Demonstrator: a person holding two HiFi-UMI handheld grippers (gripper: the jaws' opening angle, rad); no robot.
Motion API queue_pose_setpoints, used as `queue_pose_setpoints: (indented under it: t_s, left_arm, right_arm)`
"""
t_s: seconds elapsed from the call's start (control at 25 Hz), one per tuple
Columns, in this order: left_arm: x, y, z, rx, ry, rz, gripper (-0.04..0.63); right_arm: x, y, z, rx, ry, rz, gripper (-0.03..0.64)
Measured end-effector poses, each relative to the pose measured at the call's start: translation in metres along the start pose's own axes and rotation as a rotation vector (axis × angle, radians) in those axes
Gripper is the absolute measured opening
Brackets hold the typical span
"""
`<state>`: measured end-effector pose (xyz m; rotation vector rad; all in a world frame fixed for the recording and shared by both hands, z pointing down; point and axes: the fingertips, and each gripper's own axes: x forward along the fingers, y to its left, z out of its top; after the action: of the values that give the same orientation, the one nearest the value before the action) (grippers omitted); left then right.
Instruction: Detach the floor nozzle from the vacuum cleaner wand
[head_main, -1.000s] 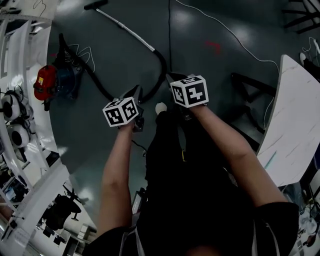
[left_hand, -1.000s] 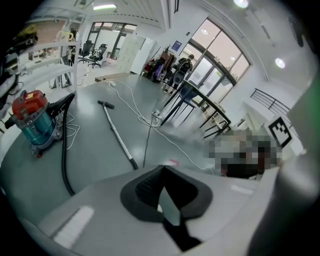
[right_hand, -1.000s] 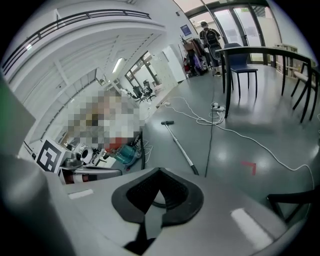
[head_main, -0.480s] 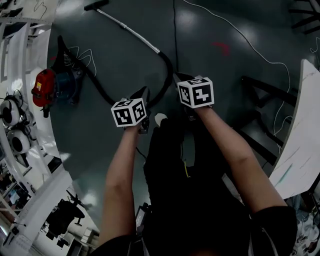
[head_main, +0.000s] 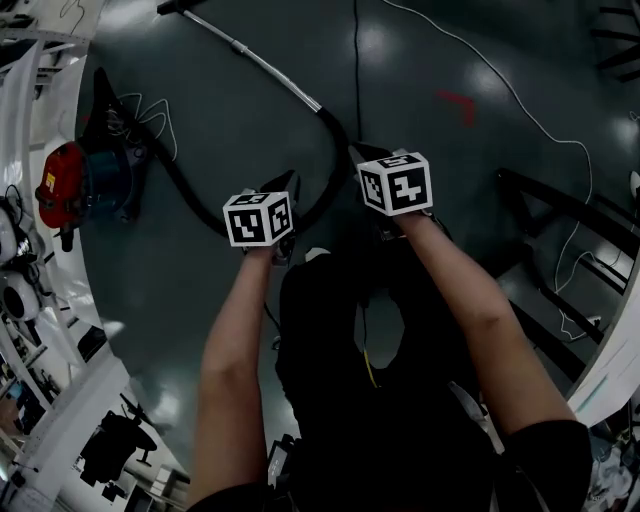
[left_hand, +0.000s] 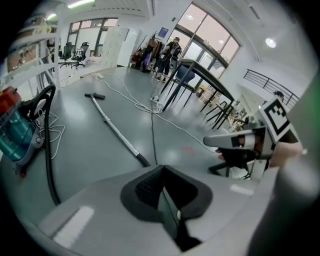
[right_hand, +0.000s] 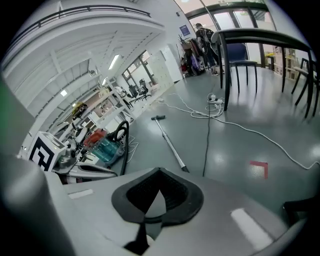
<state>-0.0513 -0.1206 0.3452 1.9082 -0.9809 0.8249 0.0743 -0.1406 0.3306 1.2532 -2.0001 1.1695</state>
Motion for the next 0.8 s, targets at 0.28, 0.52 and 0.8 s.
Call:
queue_pose_setpoints:
  t_s: [0.28, 0.52, 0.8]
  left_arm:
    - [0.068, 0.037, -0.010, 0.073, 0.001, -0.009, 0.008]
    - [0.122, 0.068, -0.005, 0.119, -0.030, -0.025, 0.008]
    - [0.195, 0.088, 0.008, 0.229, -0.082, -0.041, 0.008]
  right_arm:
    - [0.072, -0.024, -0.004, -0.092, -0.017, 0.000, -0.003]
    - [0.133, -0.031, -0.002, -0.194, -0.026, 0.050, -0.003]
    - [0.208, -0.054, 0.002, -0.367, -0.068, 0.076, -0.003]
